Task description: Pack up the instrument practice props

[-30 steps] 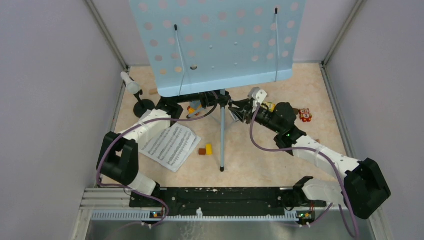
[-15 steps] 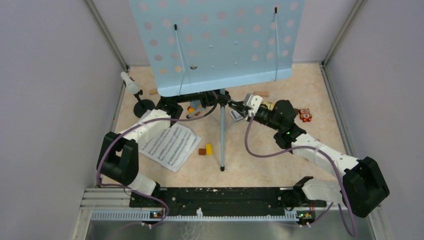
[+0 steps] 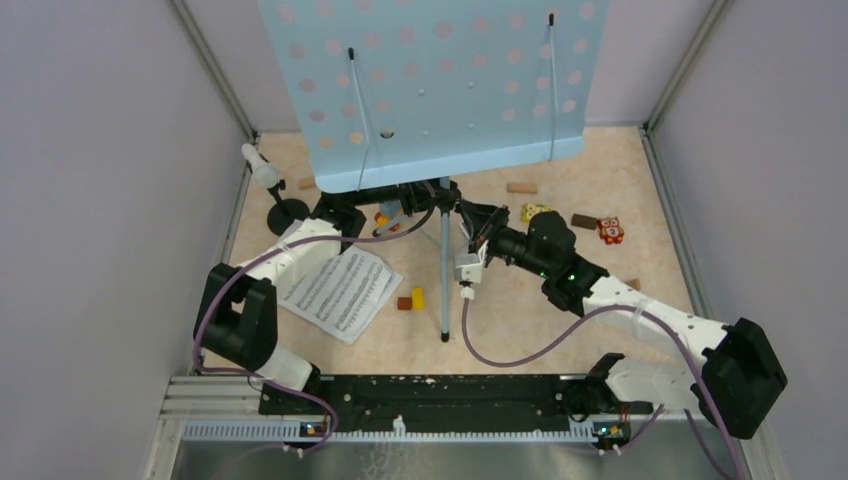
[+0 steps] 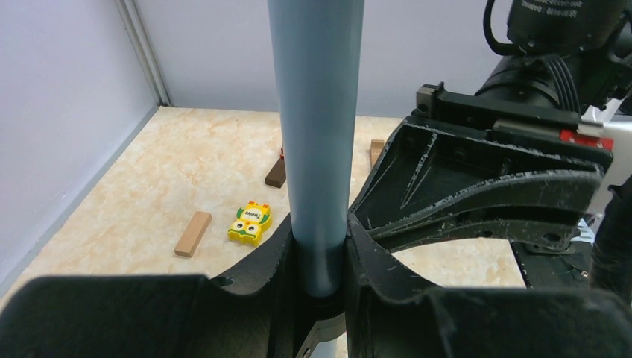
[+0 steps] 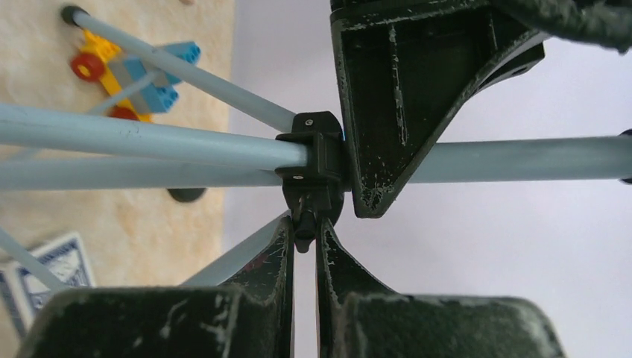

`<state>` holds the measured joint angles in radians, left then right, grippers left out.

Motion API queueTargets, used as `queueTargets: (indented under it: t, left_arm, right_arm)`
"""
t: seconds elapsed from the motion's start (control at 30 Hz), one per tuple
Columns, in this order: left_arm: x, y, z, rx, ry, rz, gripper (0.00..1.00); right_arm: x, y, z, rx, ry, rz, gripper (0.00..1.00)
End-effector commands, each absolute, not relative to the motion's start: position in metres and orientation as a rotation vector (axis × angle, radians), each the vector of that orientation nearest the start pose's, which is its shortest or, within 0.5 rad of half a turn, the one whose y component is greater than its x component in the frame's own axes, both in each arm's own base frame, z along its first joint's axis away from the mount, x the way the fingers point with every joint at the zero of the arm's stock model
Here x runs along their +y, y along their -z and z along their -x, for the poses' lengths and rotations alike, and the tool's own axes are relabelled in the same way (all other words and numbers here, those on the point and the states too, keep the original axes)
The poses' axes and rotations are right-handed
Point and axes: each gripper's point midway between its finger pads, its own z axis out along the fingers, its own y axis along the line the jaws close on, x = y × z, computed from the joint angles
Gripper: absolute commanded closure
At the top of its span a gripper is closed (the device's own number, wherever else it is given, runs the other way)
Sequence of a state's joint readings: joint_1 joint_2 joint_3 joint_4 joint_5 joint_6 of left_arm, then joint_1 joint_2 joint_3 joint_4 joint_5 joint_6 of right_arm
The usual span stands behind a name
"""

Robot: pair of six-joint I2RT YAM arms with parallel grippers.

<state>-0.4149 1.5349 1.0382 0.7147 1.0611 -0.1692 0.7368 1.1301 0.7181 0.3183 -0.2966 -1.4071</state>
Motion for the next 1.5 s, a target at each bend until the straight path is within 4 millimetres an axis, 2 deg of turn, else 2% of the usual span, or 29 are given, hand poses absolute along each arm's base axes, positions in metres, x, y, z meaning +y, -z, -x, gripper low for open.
queueTargets:
  t: [0.0, 0.07, 0.13, 0.17, 0.23, 0.3, 0.43, 0.57, 0.67, 0.7, 0.8, 0.97, 1.17, 1.3, 1.47]
  left_arm:
    - [-0.300, -0.260, -0.348, 1.342, 1.122, -0.985, 1.00]
    - [-0.299, -0.260, -0.349, 1.342, 1.122, -0.984, 1.00]
    - [-0.298, -0.261, -0.350, 1.343, 1.117, -0.980, 1.00]
    - [-0.298, -0.260, -0.350, 1.347, 1.118, -0.977, 0.98]
    - [-0.297, -0.259, -0.351, 1.349, 1.116, -0.973, 0.91]
    - [-0.296, -0.259, -0.352, 1.349, 1.115, -0.969, 0.80]
    - [-0.294, -0.264, -0.351, 1.330, 1.109, -0.952, 0.52]
    - [-0.290, -0.273, -0.349, 1.314, 1.093, -0.931, 0.30]
    - [-0.287, -0.283, -0.345, 1.290, 1.077, -0.924, 0.05]
    - [-0.286, -0.287, -0.343, 1.281, 1.071, -0.921, 0.02]
    - [-0.281, -0.293, -0.336, 1.257, 1.050, -0.911, 0.01]
    - [-0.270, -0.294, -0.325, 1.224, 0.972, -0.907, 0.01]
    - [-0.263, -0.303, -0.307, 1.198, 0.951, -0.923, 0.01]
    - [-0.255, -0.283, -0.296, 1.232, 0.917, -0.934, 0.01]
    - [-0.237, -0.262, -0.302, 1.292, 0.766, -0.895, 0.01]
  right_arm:
    - [0.266, -0.255, -0.304, 0.586, 0.494, 1.641, 0.94]
    - [0.261, -0.269, -0.303, 0.661, 0.441, 1.544, 0.78]
    - [0.256, -0.284, -0.297, 0.765, 0.321, 1.420, 0.55]
    - [0.253, -0.295, -0.292, 0.817, 0.244, 1.335, 0.50]
    - [0.246, -0.301, -0.282, 0.925, 0.095, 1.203, 0.41]
    - [0.240, -0.298, -0.270, 1.040, -0.083, 1.052, 0.39]
    - [0.230, -0.272, -0.254, 1.257, -0.376, 0.765, 0.39]
    - [0.218, -0.253, -0.252, 1.450, -0.521, 0.515, 0.42]
    - [0.208, -0.243, -0.252, 1.558, -0.594, 0.323, 0.43]
    - [0.205, -0.240, -0.251, 1.588, -0.604, 0.280, 0.44]
    - [0.204, -0.232, -0.247, 1.662, -0.641, 0.230, 0.44]
    - [0.214, -0.222, -0.237, 1.760, -0.710, 0.239, 0.44]
    - [0.237, -0.232, -0.228, 1.728, -0.841, 0.318, 0.44]
    - [0.263, -0.246, -0.216, 1.639, -0.985, 0.431, 0.44]
    - [0.279, -0.252, -0.235, 1.632, -0.959, 0.380, 0.44]
